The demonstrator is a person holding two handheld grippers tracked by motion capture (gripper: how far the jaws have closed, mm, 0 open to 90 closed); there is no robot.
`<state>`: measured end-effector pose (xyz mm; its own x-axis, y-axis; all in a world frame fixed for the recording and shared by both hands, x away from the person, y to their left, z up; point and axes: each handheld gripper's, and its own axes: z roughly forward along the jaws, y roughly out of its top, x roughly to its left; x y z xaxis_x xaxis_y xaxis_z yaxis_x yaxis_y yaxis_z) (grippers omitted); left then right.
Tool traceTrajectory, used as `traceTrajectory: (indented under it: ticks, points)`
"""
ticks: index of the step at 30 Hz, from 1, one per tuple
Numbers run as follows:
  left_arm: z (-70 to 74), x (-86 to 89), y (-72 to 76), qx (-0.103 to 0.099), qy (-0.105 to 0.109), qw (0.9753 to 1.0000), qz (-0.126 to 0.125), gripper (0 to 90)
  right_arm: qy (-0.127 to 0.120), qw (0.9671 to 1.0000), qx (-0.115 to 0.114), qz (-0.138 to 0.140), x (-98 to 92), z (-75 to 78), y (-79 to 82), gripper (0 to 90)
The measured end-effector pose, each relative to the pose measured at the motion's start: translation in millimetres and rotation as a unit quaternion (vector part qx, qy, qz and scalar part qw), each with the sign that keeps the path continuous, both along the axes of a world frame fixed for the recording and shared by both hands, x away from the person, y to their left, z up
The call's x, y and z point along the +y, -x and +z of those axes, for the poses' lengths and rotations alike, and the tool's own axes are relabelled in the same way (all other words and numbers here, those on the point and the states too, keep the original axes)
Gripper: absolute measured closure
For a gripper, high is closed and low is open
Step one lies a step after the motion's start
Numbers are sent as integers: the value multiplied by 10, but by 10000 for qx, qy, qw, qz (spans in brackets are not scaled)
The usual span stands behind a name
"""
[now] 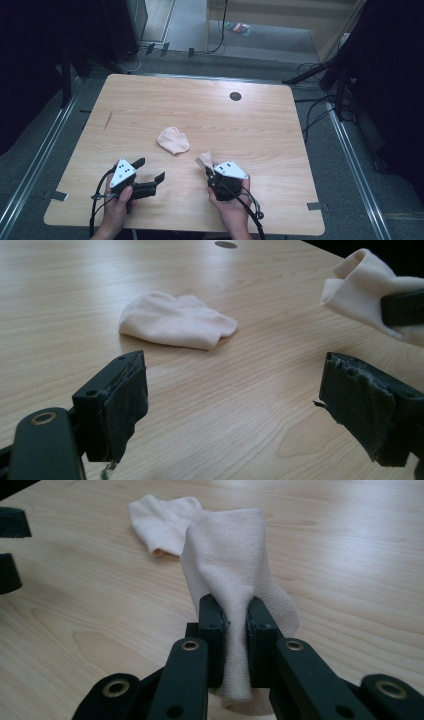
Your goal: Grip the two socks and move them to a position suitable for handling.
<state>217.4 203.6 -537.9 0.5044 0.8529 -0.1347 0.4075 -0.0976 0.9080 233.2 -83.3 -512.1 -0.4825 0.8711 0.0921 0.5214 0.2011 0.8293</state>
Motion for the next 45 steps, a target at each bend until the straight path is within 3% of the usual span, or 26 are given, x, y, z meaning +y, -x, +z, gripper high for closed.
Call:
traceTrajectory:
  ticks: [9,13,15,18,20,23,28,30,37,40,45]
  points:
    - [-12,-36,0,20,-65,9999,-74,128,201,9998,73,8,216,-142,63,821]
    - [-15,-35,-4,32,-85,9999,-70,128,180,9998,119,36,268,-185,76,796]
    - [-17,-31,-6,32,-93,9999,-50,128,22,9997,103,198,283,-196,84,681]
    - [-15,-18,-7,21,-112,9999,-37,128,-474,9982,123,344,224,-125,59,546]
    - [-17,-13,-9,27,-99,9999,-24,128,-782,9966,10,273,110,-32,26,530]
    - [-23,-10,-20,54,-99,9999,-24,128,-871,9962,-52,57,-73,59,-31,579]
    - [-28,-21,-22,57,-136,9999,-35,128,-768,9970,82,-97,-232,22,-110,681]
    - [-29,-28,-20,72,-139,9999,-51,128,-594,9979,266,-45,-229,-52,-149,702]
    - [-40,-40,-23,88,-173,9998,-75,128,-329,9975,597,184,-109,-251,-253,608]
    - [-42,-43,-24,97,-167,9998,-87,129,-332,9964,751,199,-77,-337,-291,587]
    - [-46,-48,-26,99,-184,9997,-86,129,21,9979,612,212,17,-379,-270,613]
